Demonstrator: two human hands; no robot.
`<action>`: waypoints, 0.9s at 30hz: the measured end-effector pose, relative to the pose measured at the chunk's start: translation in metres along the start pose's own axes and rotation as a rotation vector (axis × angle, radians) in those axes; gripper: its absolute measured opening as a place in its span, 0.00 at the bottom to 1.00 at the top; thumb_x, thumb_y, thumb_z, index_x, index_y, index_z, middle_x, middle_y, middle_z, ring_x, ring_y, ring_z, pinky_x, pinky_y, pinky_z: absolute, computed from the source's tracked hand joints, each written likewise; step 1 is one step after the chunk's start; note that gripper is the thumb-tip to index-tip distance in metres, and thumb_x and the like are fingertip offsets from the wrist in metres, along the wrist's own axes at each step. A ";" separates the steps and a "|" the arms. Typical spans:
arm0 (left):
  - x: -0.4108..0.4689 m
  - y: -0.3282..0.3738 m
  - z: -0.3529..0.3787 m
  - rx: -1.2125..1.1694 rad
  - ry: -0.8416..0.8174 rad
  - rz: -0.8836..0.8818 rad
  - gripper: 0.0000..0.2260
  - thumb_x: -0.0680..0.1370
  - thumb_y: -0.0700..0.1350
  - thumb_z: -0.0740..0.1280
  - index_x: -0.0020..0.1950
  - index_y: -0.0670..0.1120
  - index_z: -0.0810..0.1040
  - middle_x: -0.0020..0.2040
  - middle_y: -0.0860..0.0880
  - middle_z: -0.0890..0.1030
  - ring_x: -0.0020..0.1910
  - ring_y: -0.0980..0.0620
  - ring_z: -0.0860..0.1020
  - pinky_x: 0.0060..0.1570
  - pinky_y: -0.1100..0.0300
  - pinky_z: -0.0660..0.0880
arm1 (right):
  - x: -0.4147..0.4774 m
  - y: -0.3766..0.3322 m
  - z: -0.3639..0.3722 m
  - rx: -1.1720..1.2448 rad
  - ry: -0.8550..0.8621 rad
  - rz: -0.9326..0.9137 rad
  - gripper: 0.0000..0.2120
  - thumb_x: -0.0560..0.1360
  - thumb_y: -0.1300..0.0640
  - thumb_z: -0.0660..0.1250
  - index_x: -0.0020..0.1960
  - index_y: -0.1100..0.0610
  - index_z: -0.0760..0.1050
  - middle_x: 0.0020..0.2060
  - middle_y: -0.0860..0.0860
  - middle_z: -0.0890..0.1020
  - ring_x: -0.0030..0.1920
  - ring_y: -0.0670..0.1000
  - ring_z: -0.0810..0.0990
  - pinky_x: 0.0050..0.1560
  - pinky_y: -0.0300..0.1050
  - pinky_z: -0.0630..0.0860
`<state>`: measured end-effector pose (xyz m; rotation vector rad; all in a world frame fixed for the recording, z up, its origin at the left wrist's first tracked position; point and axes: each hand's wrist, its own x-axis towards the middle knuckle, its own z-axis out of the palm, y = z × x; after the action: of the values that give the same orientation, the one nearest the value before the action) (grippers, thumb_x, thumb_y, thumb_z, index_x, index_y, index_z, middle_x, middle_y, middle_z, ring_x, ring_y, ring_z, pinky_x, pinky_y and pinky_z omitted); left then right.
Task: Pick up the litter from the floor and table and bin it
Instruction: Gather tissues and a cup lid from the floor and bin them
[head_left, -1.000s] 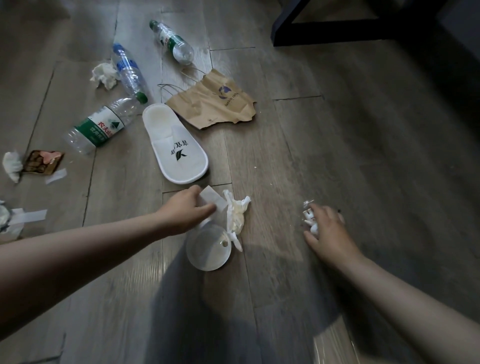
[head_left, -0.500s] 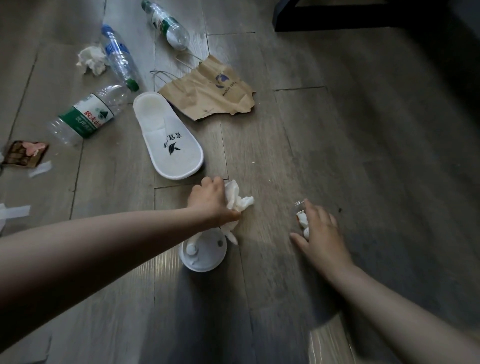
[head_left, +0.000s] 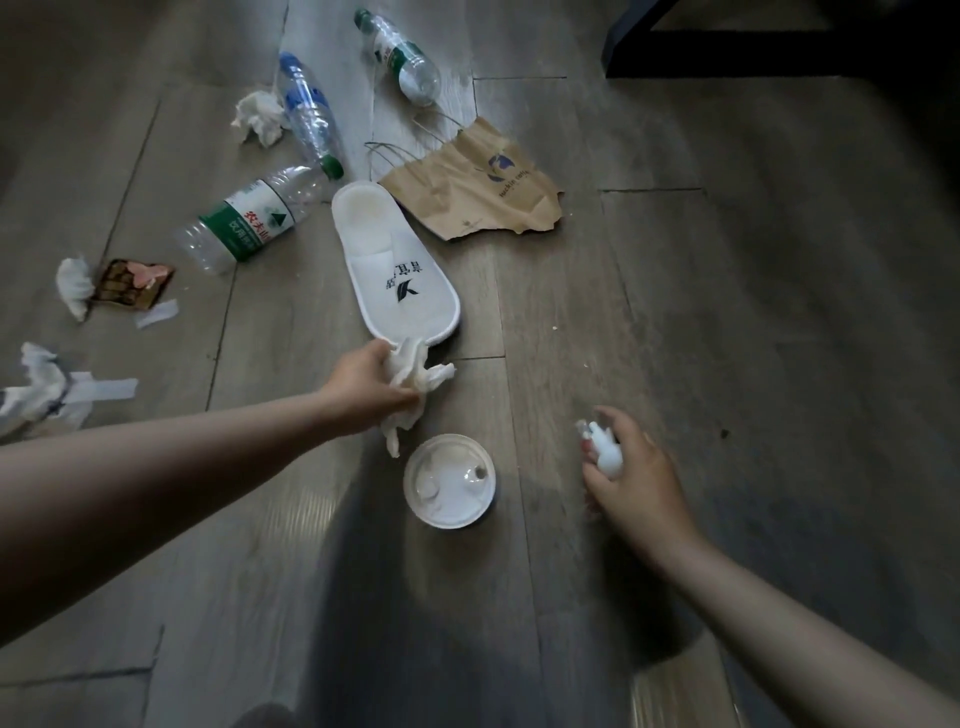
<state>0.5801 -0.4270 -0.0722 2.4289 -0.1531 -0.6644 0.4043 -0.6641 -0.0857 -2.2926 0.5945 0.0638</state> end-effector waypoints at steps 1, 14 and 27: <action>-0.005 -0.007 -0.004 0.005 0.000 -0.011 0.13 0.70 0.43 0.74 0.50 0.43 0.74 0.44 0.46 0.77 0.40 0.49 0.74 0.35 0.59 0.67 | -0.001 -0.010 0.006 0.007 -0.007 -0.038 0.25 0.74 0.58 0.68 0.70 0.51 0.68 0.61 0.53 0.76 0.54 0.51 0.77 0.51 0.41 0.72; -0.063 -0.088 -0.051 0.033 0.005 -0.136 0.16 0.70 0.47 0.74 0.53 0.44 0.75 0.47 0.46 0.79 0.43 0.49 0.78 0.40 0.56 0.76 | -0.011 -0.075 0.087 -0.409 -0.379 -0.359 0.39 0.74 0.42 0.65 0.78 0.49 0.49 0.77 0.53 0.49 0.76 0.56 0.46 0.74 0.50 0.47; -0.097 -0.130 -0.057 0.082 0.048 -0.147 0.20 0.62 0.56 0.78 0.38 0.56 0.67 0.38 0.58 0.71 0.35 0.63 0.70 0.28 0.67 0.61 | -0.001 -0.074 0.095 -0.466 -0.427 -0.448 0.41 0.70 0.37 0.66 0.77 0.46 0.52 0.71 0.49 0.61 0.70 0.51 0.58 0.70 0.47 0.58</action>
<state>0.5184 -0.2670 -0.0682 2.5508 0.0192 -0.6750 0.4473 -0.5536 -0.1043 -2.6887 -0.1810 0.5044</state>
